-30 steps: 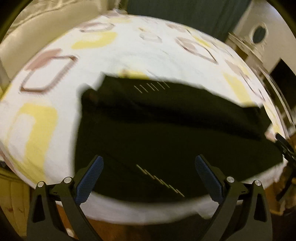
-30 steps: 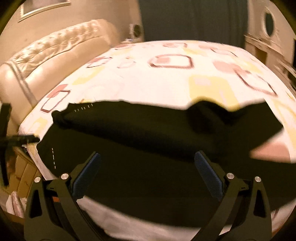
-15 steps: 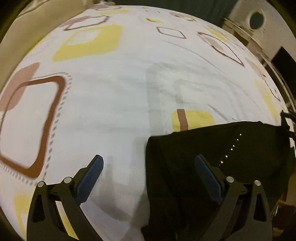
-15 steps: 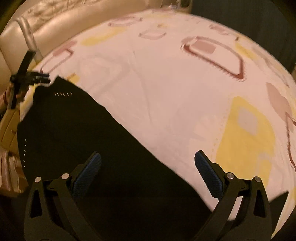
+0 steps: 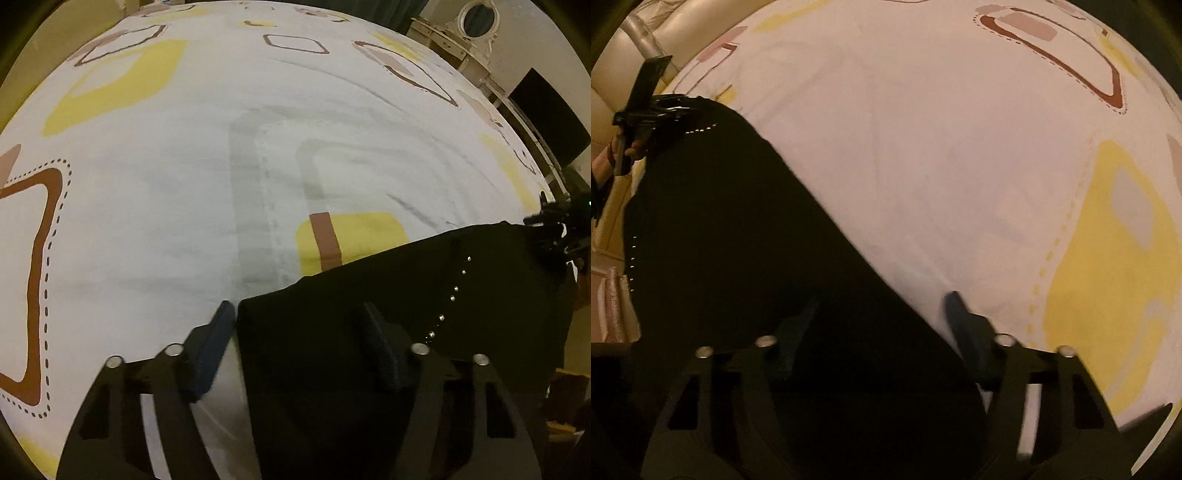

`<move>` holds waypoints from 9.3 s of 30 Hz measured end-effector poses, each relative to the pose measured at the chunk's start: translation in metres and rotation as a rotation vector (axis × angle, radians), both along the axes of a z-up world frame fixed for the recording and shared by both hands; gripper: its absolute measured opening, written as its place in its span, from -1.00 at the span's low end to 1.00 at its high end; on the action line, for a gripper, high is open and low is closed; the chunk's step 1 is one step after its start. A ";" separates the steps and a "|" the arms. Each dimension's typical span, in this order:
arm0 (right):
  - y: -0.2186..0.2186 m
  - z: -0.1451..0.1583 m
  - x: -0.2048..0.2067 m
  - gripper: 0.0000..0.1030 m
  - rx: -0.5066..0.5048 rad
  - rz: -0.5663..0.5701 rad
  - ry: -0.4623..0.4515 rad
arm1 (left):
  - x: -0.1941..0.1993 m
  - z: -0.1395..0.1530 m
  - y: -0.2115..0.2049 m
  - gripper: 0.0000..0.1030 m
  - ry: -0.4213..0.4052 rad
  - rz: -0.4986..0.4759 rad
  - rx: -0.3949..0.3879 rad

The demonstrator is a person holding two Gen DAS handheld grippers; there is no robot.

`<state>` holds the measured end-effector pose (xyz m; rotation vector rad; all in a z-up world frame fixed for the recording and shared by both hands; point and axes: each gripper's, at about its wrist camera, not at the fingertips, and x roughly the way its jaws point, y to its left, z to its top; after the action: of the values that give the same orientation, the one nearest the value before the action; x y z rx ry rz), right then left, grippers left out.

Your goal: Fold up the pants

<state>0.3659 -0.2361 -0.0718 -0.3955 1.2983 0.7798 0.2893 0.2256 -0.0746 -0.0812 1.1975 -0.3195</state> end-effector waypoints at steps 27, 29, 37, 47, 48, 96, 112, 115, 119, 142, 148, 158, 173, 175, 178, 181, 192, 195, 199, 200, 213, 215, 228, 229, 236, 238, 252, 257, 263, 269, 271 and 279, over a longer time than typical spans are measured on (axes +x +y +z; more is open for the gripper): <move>-0.002 0.104 -0.133 -0.87 -0.055 -0.111 -0.736 | -0.052 0.101 0.008 -0.87 -0.260 0.161 -0.285; -0.001 0.105 -0.162 -0.88 -0.056 -0.095 -0.756 | -0.073 0.109 0.008 -0.87 -0.281 0.159 -0.299; -0.017 0.075 -0.239 -0.87 -0.058 -0.081 -0.723 | -0.161 0.116 0.015 -0.87 -0.321 0.193 -0.370; -0.016 0.025 -0.288 -0.87 -0.065 -0.075 -0.637 | -0.220 0.044 0.020 -0.87 -0.179 0.278 -0.407; -0.014 0.023 -0.292 -0.86 -0.065 -0.076 -0.630 | -0.222 0.040 0.020 -0.87 -0.171 0.286 -0.413; -0.247 0.017 0.018 -0.88 -0.068 -1.100 -0.160 | -0.172 0.034 -0.090 0.07 -0.140 0.377 -0.176; -0.429 0.082 -0.248 -0.88 0.622 -1.303 -0.382 | -0.183 0.034 -0.107 0.19 -0.125 0.408 -0.184; -0.452 0.044 -0.287 -0.88 0.677 -1.365 -0.325 | -0.185 0.034 -0.110 0.19 -0.120 0.413 -0.184; -0.466 0.004 -0.316 -0.88 0.719 -1.417 -0.248 | -0.187 0.034 -0.111 0.19 -0.116 0.419 -0.184; -0.513 0.004 -0.244 -0.14 0.500 -1.261 0.018 | -0.190 0.031 -0.126 0.33 -0.132 0.388 -0.096; -0.510 -0.011 -0.225 -0.32 0.530 -1.255 0.116 | -0.189 0.029 -0.127 0.37 -0.126 0.396 -0.095; -0.517 0.009 -0.236 -0.87 0.510 -1.278 -0.217 | -0.189 0.027 -0.133 0.43 -0.136 0.391 -0.069; -0.493 0.029 -0.304 -0.39 0.762 -1.465 -0.317 | -0.189 0.029 -0.135 0.43 -0.134 0.409 -0.062; -0.465 0.027 -0.314 -0.39 0.845 -1.419 -0.250 | -0.191 0.032 -0.138 0.43 -0.132 0.413 -0.050; -0.413 0.011 -0.321 -0.39 0.932 -1.335 -0.100 | -0.194 0.038 -0.143 0.43 -0.140 0.405 -0.032; -0.360 -0.009 -0.318 -0.39 0.956 -1.254 0.042 | -0.200 0.047 -0.154 0.43 -0.168 0.380 -0.003; -0.283 -0.049 -0.316 -0.39 0.944 -1.257 0.307 | -0.213 0.059 -0.186 0.43 -0.187 0.306 -0.033; -0.266 -0.048 -0.316 -0.38 0.940 -1.230 0.327 | -0.214 0.062 -0.191 0.43 -0.192 0.296 -0.051; -0.256 -0.051 -0.313 -0.18 0.954 -1.228 0.331 | -0.214 0.060 -0.196 0.43 -0.188 0.280 -0.047; -0.253 -0.053 -0.310 -0.12 0.955 -1.229 0.331 | -0.214 0.059 -0.197 0.43 -0.186 0.278 -0.043; -0.217 -0.064 -0.312 -0.46 0.977 -1.213 0.378 | -0.215 0.057 -0.200 0.43 -0.176 0.273 -0.051; -0.215 -0.068 -0.311 -0.46 1.011 -1.240 0.379 | -0.216 0.057 -0.203 0.43 -0.177 0.266 -0.046; -0.208 -0.049 -0.339 -0.88 0.874 -1.209 0.287 | -0.217 0.056 -0.213 0.43 -0.179 0.231 -0.041; -0.208 -0.053 -0.338 -0.88 0.866 -1.212 0.291 | -0.217 0.055 -0.214 0.43 -0.178 0.226 -0.038; -0.204 -0.048 -0.331 -0.78 0.832 -1.140 0.256 | -0.217 0.054 -0.218 0.43 -0.190 0.211 0.002; -0.203 -0.047 -0.333 -0.64 0.857 -1.129 0.284 | -0.216 0.053 -0.215 0.43 -0.181 0.222 -0.013; -0.363 0.046 -0.351 0.08 0.727 -1.098 -0.108 | -0.214 0.048 -0.202 0.43 -0.162 0.262 -0.023; -0.475 0.043 -0.331 0.16 0.649 -1.241 -0.166 | -0.214 0.048 -0.197 0.43 -0.169 0.278 -0.010; -0.537 -0.002 -0.300 0.16 0.607 -1.350 -0.100 | -0.213 0.048 -0.188 0.43 -0.178 0.297 0.004; -0.540 -0.030 -0.277 0.40 0.690 -1.301 -0.061 | -0.212 0.050 -0.176 0.51 -0.182 0.321 0.023; -0.535 -0.032 -0.271 0.40 0.690 -1.273 -0.036 | -0.211 0.052 -0.170 0.52 -0.181 0.342 0.010; -0.461 -0.028 -0.232 -0.64 0.457 -1.003 0.062 | -0.211 0.057 -0.163 0.52 -0.188 0.365 -0.002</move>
<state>0.1339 -0.6967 -0.0997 0.6266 1.1341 0.2013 0.0782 0.0623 -0.0175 -0.2620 0.9728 -0.0070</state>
